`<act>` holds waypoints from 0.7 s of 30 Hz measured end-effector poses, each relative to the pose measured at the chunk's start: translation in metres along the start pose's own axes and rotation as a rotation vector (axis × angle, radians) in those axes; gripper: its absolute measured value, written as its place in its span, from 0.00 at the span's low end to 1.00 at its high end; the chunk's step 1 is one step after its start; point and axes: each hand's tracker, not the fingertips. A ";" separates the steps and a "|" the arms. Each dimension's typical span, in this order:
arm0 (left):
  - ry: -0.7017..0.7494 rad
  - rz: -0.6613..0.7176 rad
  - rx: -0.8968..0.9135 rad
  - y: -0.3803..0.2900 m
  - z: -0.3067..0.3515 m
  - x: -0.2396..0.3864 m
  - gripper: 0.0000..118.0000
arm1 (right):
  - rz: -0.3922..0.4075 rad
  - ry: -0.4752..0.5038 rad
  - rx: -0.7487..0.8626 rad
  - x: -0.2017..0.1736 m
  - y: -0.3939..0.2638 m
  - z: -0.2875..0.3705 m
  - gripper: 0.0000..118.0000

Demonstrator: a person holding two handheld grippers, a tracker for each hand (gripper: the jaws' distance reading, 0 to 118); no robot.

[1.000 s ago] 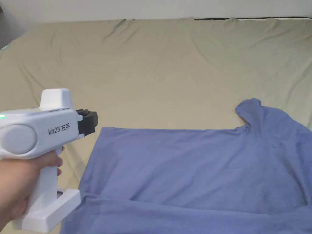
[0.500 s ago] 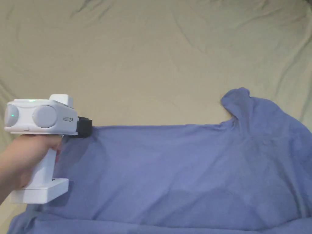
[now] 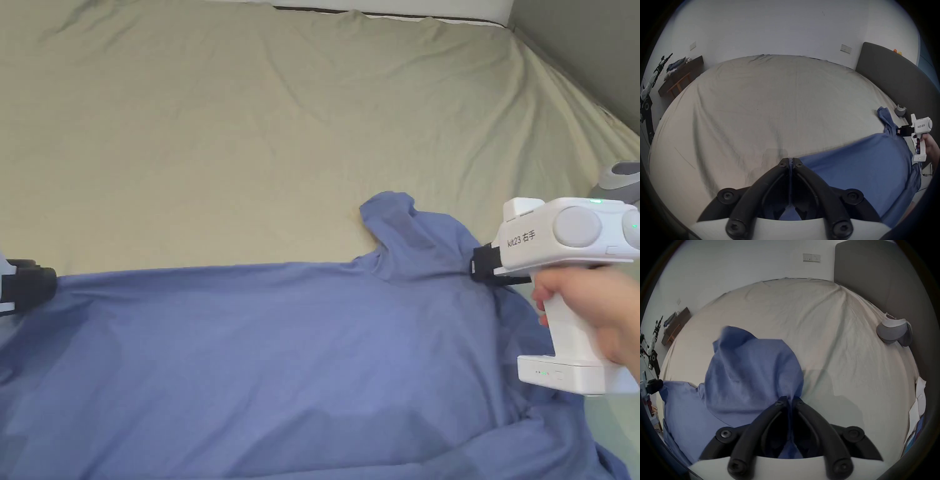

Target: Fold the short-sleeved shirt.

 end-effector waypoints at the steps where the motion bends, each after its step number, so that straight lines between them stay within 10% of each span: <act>1: 0.001 0.005 -0.007 -0.001 0.002 -0.001 0.00 | 0.013 -0.008 0.033 -0.003 -0.003 0.005 0.02; 21: 0.030 -0.022 0.219 -0.126 0.222 0.006 0.00 | 0.171 -0.008 0.309 -0.011 -0.125 0.261 0.01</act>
